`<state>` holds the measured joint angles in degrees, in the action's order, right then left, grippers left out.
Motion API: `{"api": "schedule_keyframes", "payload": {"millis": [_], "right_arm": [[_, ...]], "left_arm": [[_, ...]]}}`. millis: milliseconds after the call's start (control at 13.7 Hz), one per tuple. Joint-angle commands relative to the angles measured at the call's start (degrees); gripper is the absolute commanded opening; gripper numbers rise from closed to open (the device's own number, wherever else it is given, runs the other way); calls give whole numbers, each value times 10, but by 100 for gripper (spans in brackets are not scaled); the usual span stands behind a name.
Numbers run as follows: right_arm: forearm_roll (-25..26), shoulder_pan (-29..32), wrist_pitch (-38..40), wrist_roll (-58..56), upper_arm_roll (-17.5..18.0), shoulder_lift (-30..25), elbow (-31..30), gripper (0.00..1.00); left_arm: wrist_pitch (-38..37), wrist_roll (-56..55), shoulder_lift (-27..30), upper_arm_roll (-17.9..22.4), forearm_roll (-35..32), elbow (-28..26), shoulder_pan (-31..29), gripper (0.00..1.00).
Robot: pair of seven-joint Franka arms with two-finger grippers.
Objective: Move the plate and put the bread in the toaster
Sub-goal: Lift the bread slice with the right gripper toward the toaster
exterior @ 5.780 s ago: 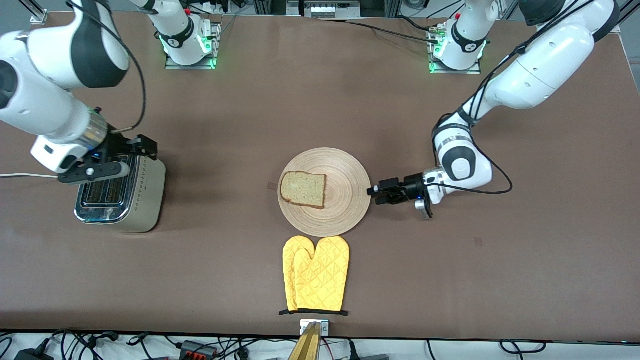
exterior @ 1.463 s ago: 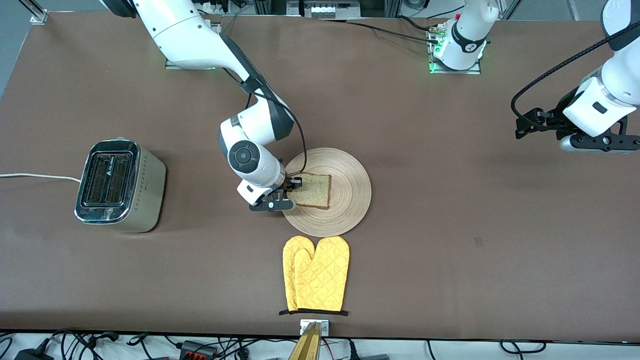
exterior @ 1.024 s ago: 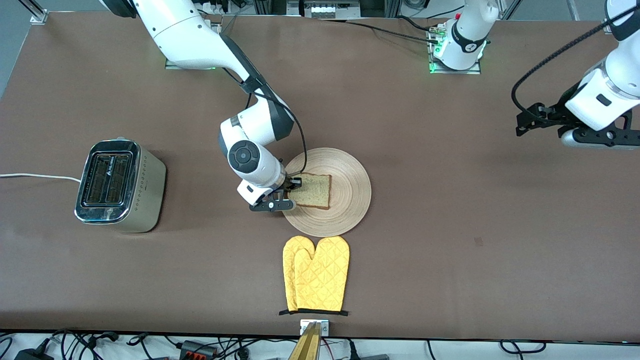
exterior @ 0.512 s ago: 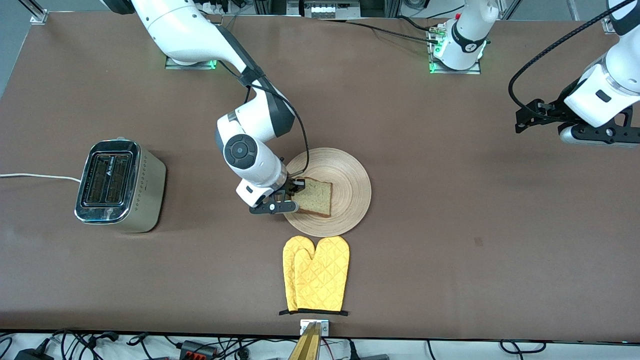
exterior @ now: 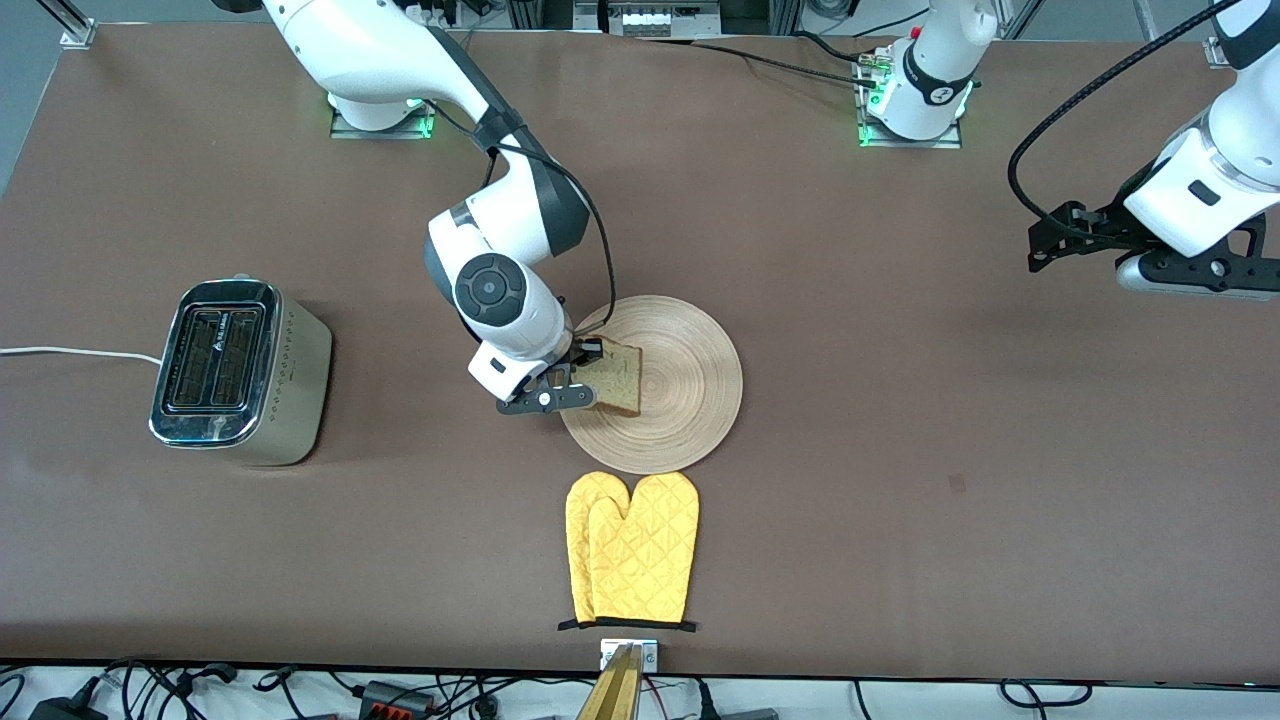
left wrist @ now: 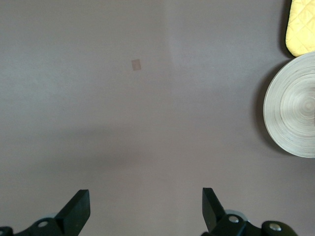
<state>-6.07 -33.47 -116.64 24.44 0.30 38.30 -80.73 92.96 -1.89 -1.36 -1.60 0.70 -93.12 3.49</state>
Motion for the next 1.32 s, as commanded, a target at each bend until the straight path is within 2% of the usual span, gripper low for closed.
{"api": "schedule_keyframes", "payload": {"millis": [0,146,366,585,659,805,951,1098,1244], "right_arm": [[22,2,51,-4,-4,-21,19,0],[38,2,117,-4,-4,-23,62,0],[75,9,153,-13,-4,-29,73,0],[165,15,215,-48,-19,-52,73,0],[174,23,232,-78,-23,-58,73,0],[178,52,269,-133,-41,-78,73,0],[202,61,301,-204,-76,-98,73,0],[265,59,335,-263,-104,-113,73,0],[314,62,353,-295,-116,-129,73,0]], "left_arm": [[-14,-8,-9,-2,-11,22,1,100],[-14,-8,-13,-3,-13,35,1,100],[-12,-9,-13,-2,-13,34,-4,100],[-14,-10,-12,-2,-13,33,-6,100],[-14,-10,-12,-2,-13,33,-6,100],[-15,-10,-12,-2,-13,33,-6,100],[-15,-10,-12,-2,-13,33,-6,100],[-15,-10,-12,-2,-13,34,-6,100],[-16,-10,-11,-3,-13,34,-6,100]]}}
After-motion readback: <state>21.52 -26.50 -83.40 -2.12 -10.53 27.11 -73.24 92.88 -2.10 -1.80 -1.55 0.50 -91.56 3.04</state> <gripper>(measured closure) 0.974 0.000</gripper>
